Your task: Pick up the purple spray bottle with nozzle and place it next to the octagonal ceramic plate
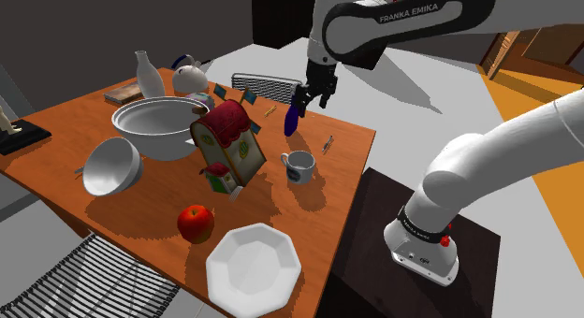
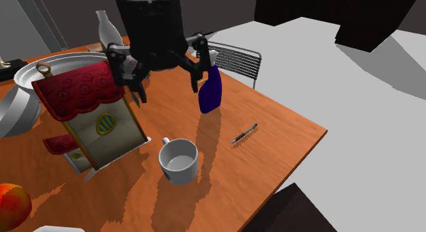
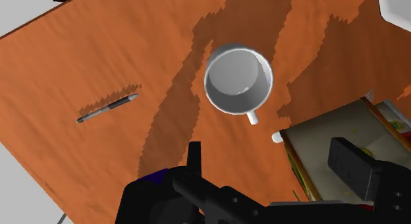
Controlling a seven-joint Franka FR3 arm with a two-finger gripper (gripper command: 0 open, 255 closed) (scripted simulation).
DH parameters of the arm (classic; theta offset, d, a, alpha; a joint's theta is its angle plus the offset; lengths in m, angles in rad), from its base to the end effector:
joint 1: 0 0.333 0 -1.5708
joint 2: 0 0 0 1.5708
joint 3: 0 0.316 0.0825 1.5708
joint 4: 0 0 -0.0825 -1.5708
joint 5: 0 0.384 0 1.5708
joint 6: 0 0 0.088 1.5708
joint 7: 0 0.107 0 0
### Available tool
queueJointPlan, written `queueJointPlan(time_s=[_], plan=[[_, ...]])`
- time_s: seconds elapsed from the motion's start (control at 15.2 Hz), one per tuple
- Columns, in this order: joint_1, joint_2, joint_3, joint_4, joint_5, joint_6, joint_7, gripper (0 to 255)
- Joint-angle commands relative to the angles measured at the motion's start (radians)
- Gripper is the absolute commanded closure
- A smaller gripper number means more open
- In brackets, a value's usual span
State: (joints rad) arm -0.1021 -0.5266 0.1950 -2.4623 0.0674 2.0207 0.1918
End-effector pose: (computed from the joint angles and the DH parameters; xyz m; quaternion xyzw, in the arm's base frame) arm 0.3966 0.0454 0.4843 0.9963 -0.0739 0.0409 0.0127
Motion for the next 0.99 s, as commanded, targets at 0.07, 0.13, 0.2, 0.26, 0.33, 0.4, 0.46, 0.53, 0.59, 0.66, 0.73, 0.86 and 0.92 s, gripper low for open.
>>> queueJointPlan(time_s=[0.07, 0.13, 0.2, 0.26, 0.33, 0.4, 0.46, 0.53, 0.59, 0.66, 0.73, 0.86, 0.92], plan=[[-0.049, 0.102, 0.046, 0.018, -0.043, 0.108, 0.128, 0], [-0.066, 0.136, 0.061, 0.026, -0.062, 0.14, 0.174, 0], [-0.084, 0.172, 0.076, 0.036, -0.084, 0.171, 0.22, 0], [-0.101, 0.208, 0.091, 0.048, -0.108, 0.199, 0.269, 0], [-0.12, 0.244, 0.105, 0.061, -0.136, 0.226, 0.319, 0], [-0.137, 0.281, 0.117, 0.075, -0.166, 0.25, 0.371, 0], [-0.154, 0.318, 0.127, 0.091, -0.199, 0.271, 0.424, 0], [-0.171, 0.356, 0.137, 0.108, -0.234, 0.29, 0.479, 0], [-0.186, 0.393, 0.145, 0.127, -0.272, 0.307, 0.535, 0], [-0.198, 0.431, 0.15, 0.148, -0.312, 0.32, 0.591, 0], [-0.209, 0.468, 0.152, 0.169, -0.352, 0.331, 0.648, 0], [-0.224, 0.541, 0.149, 0.216, -0.434, 0.346, 0.761, 0], [-0.228, 0.577, 0.143, 0.241, -0.473, 0.35, 0.815, 0]])
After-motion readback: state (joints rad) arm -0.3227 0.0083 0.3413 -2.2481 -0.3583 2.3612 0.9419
